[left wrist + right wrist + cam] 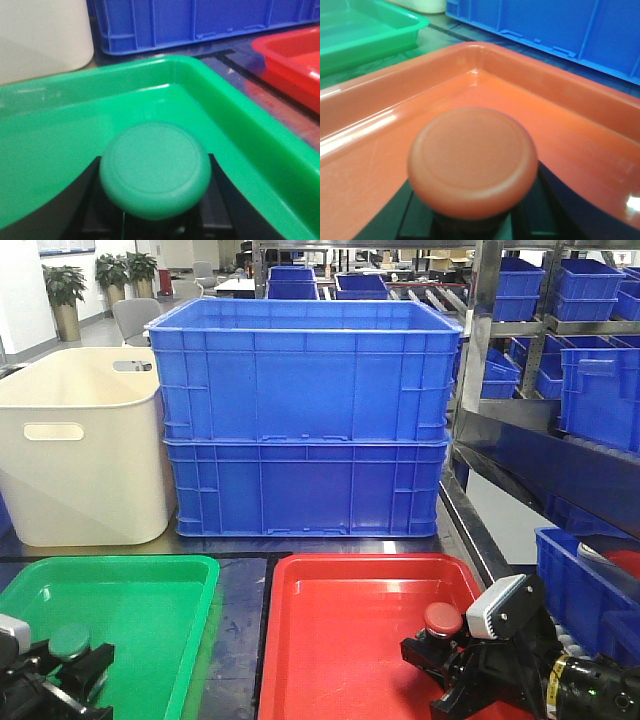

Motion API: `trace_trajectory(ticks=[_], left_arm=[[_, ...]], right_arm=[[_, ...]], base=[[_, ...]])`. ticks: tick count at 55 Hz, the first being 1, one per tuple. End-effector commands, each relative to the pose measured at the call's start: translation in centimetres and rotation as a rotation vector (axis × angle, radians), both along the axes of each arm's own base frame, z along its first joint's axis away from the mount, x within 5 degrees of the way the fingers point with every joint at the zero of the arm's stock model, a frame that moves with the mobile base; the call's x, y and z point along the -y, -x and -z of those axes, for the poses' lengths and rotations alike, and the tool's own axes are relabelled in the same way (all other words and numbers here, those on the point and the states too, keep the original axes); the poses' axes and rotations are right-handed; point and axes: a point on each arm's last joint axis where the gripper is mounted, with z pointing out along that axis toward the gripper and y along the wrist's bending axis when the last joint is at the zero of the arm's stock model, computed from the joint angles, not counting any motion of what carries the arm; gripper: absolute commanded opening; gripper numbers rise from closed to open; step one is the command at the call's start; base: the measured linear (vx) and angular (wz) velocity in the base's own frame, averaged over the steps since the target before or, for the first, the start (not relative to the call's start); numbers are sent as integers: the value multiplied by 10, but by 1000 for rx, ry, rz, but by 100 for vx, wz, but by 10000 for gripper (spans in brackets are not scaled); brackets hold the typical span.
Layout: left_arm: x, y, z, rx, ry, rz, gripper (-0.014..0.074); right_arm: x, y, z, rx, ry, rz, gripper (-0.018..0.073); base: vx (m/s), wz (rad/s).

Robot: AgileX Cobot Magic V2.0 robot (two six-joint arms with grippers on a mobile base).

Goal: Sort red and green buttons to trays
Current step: 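Lower the green button into the green tray and the red into the red tray, then open both grippers and raise them away from the buttons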

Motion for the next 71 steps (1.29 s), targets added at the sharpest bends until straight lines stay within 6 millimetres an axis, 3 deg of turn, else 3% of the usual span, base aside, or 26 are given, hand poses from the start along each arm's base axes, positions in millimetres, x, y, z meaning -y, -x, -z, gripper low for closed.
trace_trajectory(ticks=[1, 13, 19, 27, 41, 47, 52, 56, 64, 71], left_arm=[[3, -6, -22, 142, 48, 10, 205], [3, -6, -23, 142, 52, 9, 487], [3, -6, -23, 142, 56, 9, 580], [3, -4, -29, 163, 61, 9, 611], [-1, 17, -70, 254, 39, -11, 591], [-5, 37, -94, 290, 21, -36, 559], [-9, 58, -114, 310, 49, -70, 468], [-14, 77, -126, 302, 59, -107, 353], [-25, 115, -136, 222, 64, -204, -12], [-34, 147, -138, 152, 84, -282, -8]], right_arm=[[-4, -1, -27, 127, -64, -46, 214], [-5, -1, -29, 138, -85, -57, 505], [-4, -1, -30, 138, -89, -53, 619], [-4, 0, -35, 157, -110, -50, 649], [-3, 16, -80, 296, -146, -44, 597], [-2, 30, -104, 336, -187, -40, 562], [2, 45, -125, 311, -224, 4, 486], [5, 56, -135, 275, -184, 34, 361], [11, 87, -151, 203, -81, 79, 4], [12, 117, -161, 167, -19, 46, -12]], base=[[0, 0], [0, 0], [0, 0], [0, 0], [0, 0], [0, 0], [0, 0], [0, 0], [0, 0], [0, 0]])
